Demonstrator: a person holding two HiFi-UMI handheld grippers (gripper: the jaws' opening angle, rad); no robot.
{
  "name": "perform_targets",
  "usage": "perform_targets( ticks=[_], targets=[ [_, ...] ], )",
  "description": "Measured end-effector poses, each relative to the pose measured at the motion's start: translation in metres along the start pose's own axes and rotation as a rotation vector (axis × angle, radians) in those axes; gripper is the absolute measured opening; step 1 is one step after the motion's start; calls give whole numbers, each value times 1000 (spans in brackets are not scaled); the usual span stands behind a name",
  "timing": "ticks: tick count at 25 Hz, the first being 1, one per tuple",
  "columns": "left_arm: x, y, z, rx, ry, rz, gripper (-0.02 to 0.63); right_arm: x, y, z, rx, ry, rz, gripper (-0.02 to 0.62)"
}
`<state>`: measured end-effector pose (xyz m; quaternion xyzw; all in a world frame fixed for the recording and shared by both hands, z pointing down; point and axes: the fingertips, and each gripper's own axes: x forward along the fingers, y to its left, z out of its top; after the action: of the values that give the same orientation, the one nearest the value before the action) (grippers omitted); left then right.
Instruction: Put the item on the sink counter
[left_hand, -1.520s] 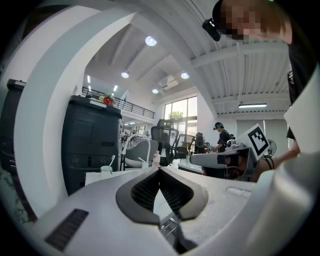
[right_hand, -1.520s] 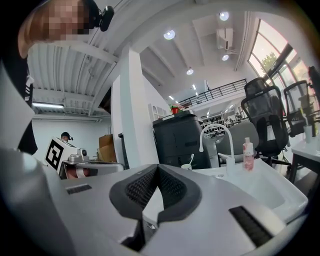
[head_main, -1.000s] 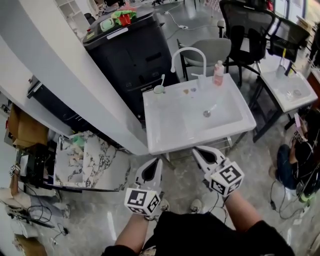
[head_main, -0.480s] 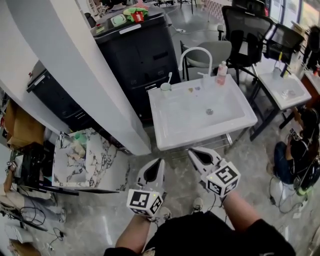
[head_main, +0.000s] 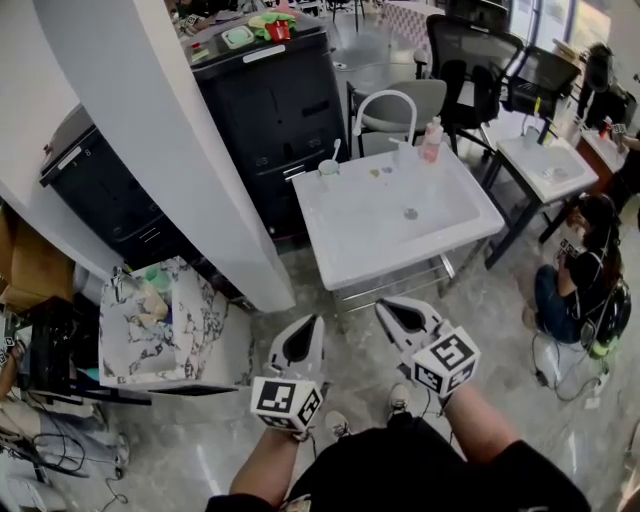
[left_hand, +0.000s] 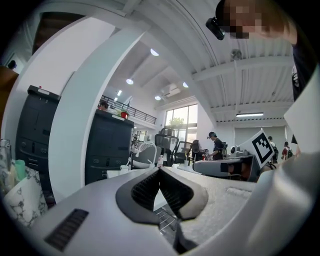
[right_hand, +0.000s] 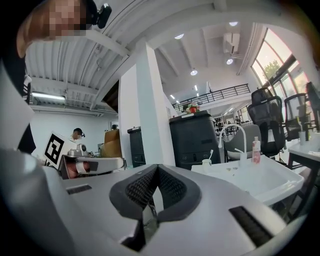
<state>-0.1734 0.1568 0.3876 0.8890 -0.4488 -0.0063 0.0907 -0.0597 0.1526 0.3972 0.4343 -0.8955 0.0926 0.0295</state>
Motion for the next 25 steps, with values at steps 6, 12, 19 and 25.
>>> perform_targets(
  ticks=[6, 12, 19, 25],
  targets=[
    [-9, 1, -2, -3, -4, -33, 3, -7, 12, 0, -11, -1, -38, -3],
    [-6, -6, 1, 38, 4, -51, 3, -12, 9, 3, -10, -14, -58, -3],
    [3, -8, -1, 24, 8, -58, 3, -14, -2, 2, -7, -12, -69, -3],
    [11, -12, 1, 21, 10, -67, 3, -16, -11, 2, -1, -13, -77, -3]
  ],
)
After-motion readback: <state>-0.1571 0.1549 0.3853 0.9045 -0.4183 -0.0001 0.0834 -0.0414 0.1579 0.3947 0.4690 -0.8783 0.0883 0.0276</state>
